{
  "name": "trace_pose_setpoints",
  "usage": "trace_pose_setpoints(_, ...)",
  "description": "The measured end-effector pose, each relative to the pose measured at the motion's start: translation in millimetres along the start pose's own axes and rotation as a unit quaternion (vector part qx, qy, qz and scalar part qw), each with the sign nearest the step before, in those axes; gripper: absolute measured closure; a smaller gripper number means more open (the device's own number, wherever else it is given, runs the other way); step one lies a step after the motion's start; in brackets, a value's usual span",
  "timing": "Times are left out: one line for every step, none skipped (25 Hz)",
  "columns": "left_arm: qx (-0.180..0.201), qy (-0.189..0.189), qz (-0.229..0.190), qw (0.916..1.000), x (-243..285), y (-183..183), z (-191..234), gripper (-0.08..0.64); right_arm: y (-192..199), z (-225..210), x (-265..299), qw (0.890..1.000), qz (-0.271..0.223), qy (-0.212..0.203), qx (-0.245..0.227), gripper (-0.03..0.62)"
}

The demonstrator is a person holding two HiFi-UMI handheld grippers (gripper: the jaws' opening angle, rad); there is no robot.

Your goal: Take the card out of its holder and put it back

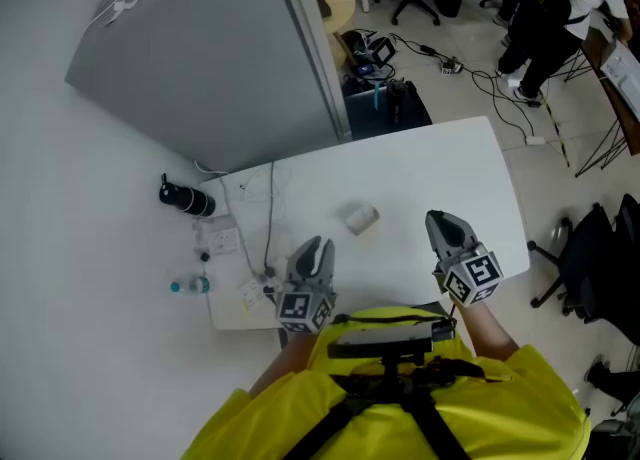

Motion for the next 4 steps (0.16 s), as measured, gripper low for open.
trace_pose_setpoints(0.005,0.002,-0.002,1.0000,0.8,-1.7,-1.0,0.476,0.4,0.4,-0.1,1.000,0.001,0.000,-0.002,0.588)
trace_pose_setpoints(0.007,0.002,-0.004,1.0000,1.4,-3.4,-1.8,0.476,1.0,0.6,-0.3,1.000,0.002,0.000,-0.004,0.588)
trace_pose_setpoints(0.009,0.002,-0.005,0.9999,1.8,-5.2,-2.6,0.476,1.7,0.7,-0.5,1.000,0.003,0.000,-0.005,0.588)
trace_pose_setpoints(0.010,0.002,-0.006,0.9999,2.2,-7.1,-3.3,0.476,2.3,0.7,-0.7,1.000,0.004,0.000,-0.006,0.588)
Point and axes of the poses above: the fingertips, and each gripper's own axes: x forward along the fingers, z to its left, y out of its underside, the point moved 3 cm from there along -x, backward along the fingers, and after that the axes turned 6 degrees about z, right-handed, at the moved point
